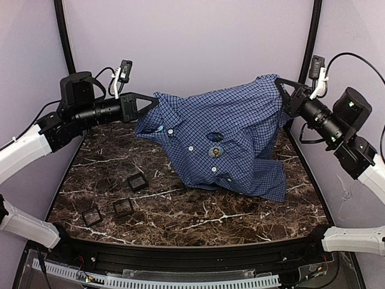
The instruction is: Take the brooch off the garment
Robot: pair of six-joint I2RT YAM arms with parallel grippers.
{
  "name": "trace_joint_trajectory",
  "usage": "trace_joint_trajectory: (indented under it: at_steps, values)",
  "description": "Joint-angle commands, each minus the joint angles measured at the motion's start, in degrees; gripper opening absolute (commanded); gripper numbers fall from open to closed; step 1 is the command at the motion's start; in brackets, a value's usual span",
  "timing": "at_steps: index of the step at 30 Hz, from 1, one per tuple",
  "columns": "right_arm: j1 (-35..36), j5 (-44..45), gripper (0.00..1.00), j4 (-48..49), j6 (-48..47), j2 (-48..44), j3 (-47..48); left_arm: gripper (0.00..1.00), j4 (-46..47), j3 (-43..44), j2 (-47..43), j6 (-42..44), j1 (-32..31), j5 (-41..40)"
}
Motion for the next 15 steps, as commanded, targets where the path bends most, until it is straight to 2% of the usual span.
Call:
trace_joint_trajectory:
  at_steps: [1,4,8,12,15]
  values:
    - [0.7,-6.3,0.0,-0.8,-4.6,-3.6,6.3,0.01,-6.3,8.1,-2.0,1.2,-0.3,6.2]
    - [0.7,-8.4,0.0,-4.3,-6.5,-3.6,12.8,0.01,-13.1,18.7,0.0,1.5,-1.1,6.2]
    - [0.8,-12.4,0.0,-8.3,-6.7,-2.5,21.2,0.01,-15.8,28.4,2.5,-0.7,-3.1,8.6]
    - [0.8,-13.7,0.0,-8.3,-5.6,-3.4,22.0,0.01,-16.0,32.8,3.7,-3.2,-4.6,10.1]
    - [0.7,-10.6,0.0,-7.9,-5.4,-4.8,18.0,0.01,-15.6,30.8,3.2,-4.1,-4.8,9.4]
